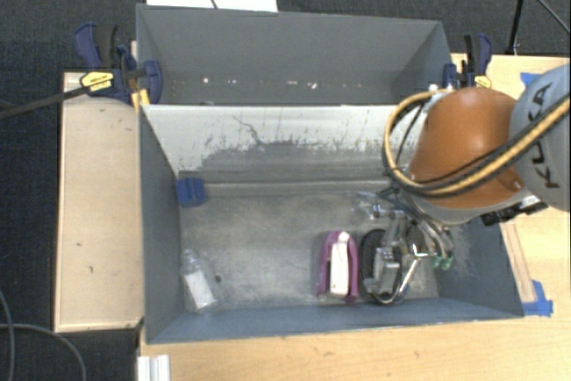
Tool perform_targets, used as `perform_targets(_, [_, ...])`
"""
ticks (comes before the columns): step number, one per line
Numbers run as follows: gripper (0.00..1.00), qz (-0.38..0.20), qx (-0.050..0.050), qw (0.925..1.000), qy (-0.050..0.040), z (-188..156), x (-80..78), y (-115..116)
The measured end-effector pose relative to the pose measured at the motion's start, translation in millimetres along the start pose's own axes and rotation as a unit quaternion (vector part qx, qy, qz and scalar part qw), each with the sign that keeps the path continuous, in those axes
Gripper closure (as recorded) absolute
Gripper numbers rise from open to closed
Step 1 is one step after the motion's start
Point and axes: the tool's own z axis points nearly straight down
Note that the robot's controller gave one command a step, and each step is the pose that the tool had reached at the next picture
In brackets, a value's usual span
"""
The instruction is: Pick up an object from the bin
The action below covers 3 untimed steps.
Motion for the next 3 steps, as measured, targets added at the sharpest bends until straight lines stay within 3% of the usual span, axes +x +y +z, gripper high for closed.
perform_targets(1, [0.00,-0.101,0.000,0.9949,-0.0001,95.4,-61.2,-58.6])
perform_targets(2, [1.00,-0.100,0.000,0.9949,-0.0073,92.9,-63.9,-57.2])
perform_targets(3, [0.00,-0.099,0.001,0.9950,-0.0084,92.4,-64.8,-57.4])
